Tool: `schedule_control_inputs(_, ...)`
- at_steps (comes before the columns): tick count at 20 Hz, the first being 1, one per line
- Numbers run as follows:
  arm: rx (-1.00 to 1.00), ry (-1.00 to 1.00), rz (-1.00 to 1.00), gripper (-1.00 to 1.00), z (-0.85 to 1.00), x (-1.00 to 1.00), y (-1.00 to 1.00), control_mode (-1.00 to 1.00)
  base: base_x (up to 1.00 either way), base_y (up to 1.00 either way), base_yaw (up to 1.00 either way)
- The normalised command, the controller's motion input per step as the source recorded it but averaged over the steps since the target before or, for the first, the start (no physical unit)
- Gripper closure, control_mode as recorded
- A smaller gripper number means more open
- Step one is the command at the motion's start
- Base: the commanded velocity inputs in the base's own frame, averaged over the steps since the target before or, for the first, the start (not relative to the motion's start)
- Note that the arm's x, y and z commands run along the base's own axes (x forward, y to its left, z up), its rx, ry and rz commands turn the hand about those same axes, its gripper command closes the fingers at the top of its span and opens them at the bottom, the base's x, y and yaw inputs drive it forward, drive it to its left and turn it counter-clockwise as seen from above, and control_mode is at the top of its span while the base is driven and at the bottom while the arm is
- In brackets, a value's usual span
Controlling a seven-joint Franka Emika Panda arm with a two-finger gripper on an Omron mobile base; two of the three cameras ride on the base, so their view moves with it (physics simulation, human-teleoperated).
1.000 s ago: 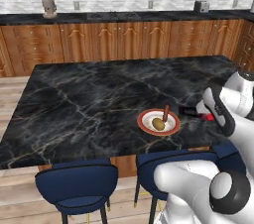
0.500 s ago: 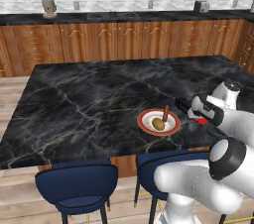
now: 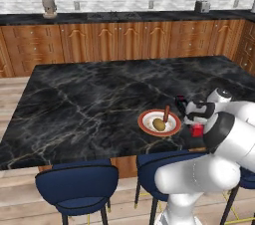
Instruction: Retrieve the tupperware and aluminum foil from the cabinet and place them on the dining counter near the plate with hot dog and potato to prepare for storing leftovers.
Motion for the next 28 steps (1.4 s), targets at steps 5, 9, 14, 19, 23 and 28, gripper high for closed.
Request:
schedule_control_inputs(5, 0.00, 0.06, 0.02, -1.00, 1.00, -0.35, 0.06, -1.00, 0.00, 0.00, 0.00)
schedule_control_inputs(9, -0.07, 0.06, 0.14, -1.00, 1.00, -0.77, 0.63, -1.00, 0.00, 0.00, 0.00)
schedule_control_inputs(14, -0.03, 0.00, 0.18, -1.00, 0.99, -0.82, 0.98, -1.00, 0.00, 0.00, 0.00)
schedule_control_inputs(19, 0.00, 0.00, 0.17, -1.00, 0.81, -0.87, 0.78, -1.00, 0.00, 0.00, 0.00)
schedule_control_inputs(23, -0.01, 0.00, 0.10, -1.00, 0.35, -1.00, 0.06, -1.00, 0.00, 0.00, 0.00)
schedule_control_inputs(28, 0.00, 0.08, 0.02, -1.00, 0.63, -0.43, 0.06, -1.00, 0.00, 0.00, 0.00)
